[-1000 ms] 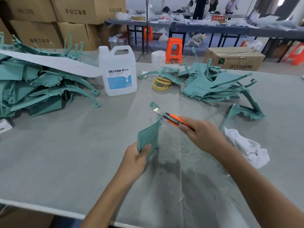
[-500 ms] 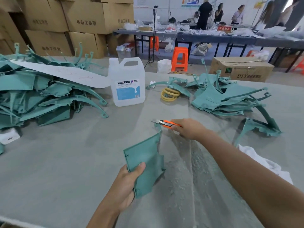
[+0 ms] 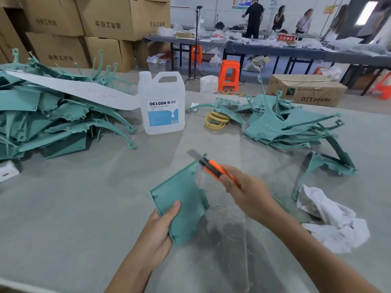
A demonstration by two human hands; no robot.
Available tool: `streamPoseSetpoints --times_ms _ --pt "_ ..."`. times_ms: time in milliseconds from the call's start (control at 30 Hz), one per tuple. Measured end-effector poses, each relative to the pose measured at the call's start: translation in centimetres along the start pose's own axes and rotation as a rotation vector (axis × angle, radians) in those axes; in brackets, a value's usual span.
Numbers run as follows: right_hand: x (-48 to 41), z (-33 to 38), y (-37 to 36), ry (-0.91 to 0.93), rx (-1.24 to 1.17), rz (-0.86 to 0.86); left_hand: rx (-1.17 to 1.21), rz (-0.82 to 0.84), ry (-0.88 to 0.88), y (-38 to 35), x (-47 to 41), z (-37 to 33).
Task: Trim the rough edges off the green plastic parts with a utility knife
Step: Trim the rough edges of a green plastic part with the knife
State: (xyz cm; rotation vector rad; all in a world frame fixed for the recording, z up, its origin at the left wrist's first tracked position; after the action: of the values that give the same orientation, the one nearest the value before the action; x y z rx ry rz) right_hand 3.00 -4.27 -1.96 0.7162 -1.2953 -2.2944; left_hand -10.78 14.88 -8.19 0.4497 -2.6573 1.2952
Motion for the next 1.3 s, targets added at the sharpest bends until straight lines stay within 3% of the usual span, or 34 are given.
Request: streamPoseSetpoints --times_ms 133,300,500,633,733,800,900,967,1067,1167,1300 --pt "2.4 1.3 -0.6 0.065 0.116 0.082 0.017 0.037 0.006 -0.1 0.1 -0.1" --pt "0.3 0.1 -0.9 0.031 0.141 0.028 0.06 0.038 0.042 0.3 0.2 -0.2" --pt "-3.5 -5.5 -0.3 -0.255 0.424 0.127 0.092 0.021 0.049 0.2 0.3 -0.2" --pt "-3.8 -4.4 0.0 -0.158 0.254 -0.072 0.093 0.02 0.045 0.2 0.1 -0.3" --pt "-3.4 -2.4 -0.8 0.032 0.103 0.066 0.084 0.024 0.045 0.3 0.0 -0.2" --pt "-4.4 -3.3 -0.9 -0.016 0.139 0.154 0.097 0.027 0.04 0.3 0.1 -0.3" --pt "-5.8 -5.9 0.4 -0.195 0.392 0.228 0.094 0.02 0.038 0.1 0.2 -0.2" --pt "-6.4 -6.6 1.3 -0.225 0.465 0.208 0.092 0.016 0.05 0.1 0.2 -0.2" --pt "-7.2 -5.1 2.1 -0.141 0.332 0.082 0.056 0.017 0.056 0.3 0.1 -0.2" --pt "-7.2 -4.2 2.1 -0.146 0.075 0.255 0.059 0.01 0.064 0.5 0.0 -0.1" --pt "-7.0 -6.5 2.4 -0.233 0.47 0.31 0.063 0.005 0.054 0.6 0.1 -0.1"
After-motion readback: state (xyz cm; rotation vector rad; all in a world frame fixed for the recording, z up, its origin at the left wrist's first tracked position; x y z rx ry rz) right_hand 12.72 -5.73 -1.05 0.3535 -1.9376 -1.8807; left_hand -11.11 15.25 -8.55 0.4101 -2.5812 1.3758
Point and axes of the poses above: each hand's wrist, its own x-axis away from the middle knuckle, its own y-axis out of the back of the hand, z = x × y, the point moved 2 cm from there along -x, towards the middle knuckle, and after that the axes turned 10 degrees about x, right-handed, at the moved point
